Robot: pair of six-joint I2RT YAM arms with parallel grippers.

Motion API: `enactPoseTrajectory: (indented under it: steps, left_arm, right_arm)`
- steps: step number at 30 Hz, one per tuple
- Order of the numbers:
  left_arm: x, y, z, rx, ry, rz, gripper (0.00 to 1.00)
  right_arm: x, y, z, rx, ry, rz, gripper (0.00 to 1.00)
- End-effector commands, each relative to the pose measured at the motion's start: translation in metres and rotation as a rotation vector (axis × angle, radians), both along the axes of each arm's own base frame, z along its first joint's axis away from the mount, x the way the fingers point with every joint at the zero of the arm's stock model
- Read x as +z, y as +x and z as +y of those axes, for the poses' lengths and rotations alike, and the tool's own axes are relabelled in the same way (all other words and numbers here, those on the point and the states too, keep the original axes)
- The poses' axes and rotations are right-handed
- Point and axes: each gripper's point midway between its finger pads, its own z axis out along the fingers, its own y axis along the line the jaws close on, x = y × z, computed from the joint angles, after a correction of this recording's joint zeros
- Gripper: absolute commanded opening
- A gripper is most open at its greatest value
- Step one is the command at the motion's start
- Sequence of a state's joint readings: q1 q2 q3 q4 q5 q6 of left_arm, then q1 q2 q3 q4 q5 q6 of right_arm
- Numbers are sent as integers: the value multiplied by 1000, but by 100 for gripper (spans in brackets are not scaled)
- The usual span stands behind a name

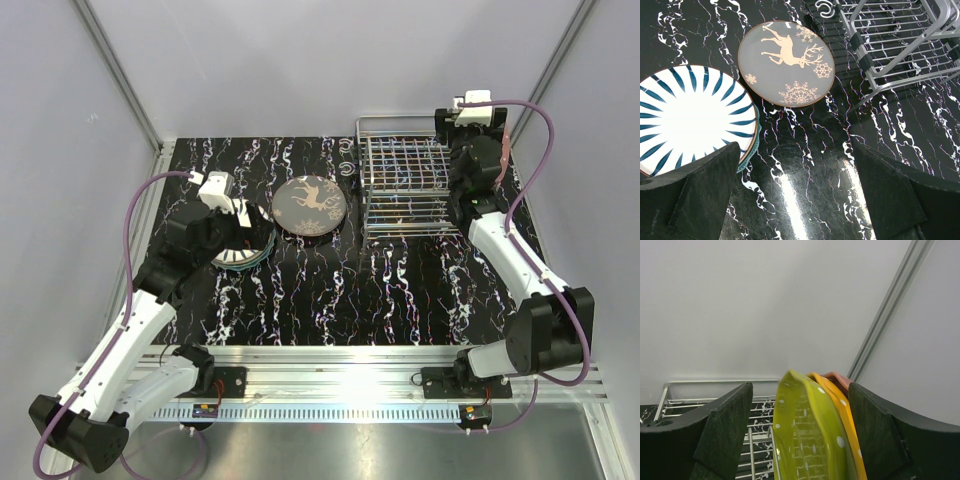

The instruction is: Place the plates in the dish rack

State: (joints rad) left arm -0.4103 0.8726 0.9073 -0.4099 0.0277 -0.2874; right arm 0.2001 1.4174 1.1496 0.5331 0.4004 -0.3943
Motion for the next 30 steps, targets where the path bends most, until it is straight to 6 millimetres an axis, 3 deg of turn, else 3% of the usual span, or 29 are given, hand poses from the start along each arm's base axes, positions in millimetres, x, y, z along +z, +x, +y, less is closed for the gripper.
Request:
enactPoseTrajectory:
  steps: [1, 22, 26, 30]
  left_arm:
    - [14, 2, -2, -17, -13, -46, 99]
    - [16, 1, -2, -17, -14, -52, 99]
    - [15, 1, -3, -20, -14, -51, 99]
    - [16, 1, -2, -19, -14, -54, 99]
  right_arm:
    - [-42, 10, -1, -5, 4, 104, 85]
    - [-64, 22, 6, 22, 0, 143, 86]
    - [-59, 20, 5, 21, 2, 132, 86]
    - [-42, 14, 4, 24, 5, 104, 86]
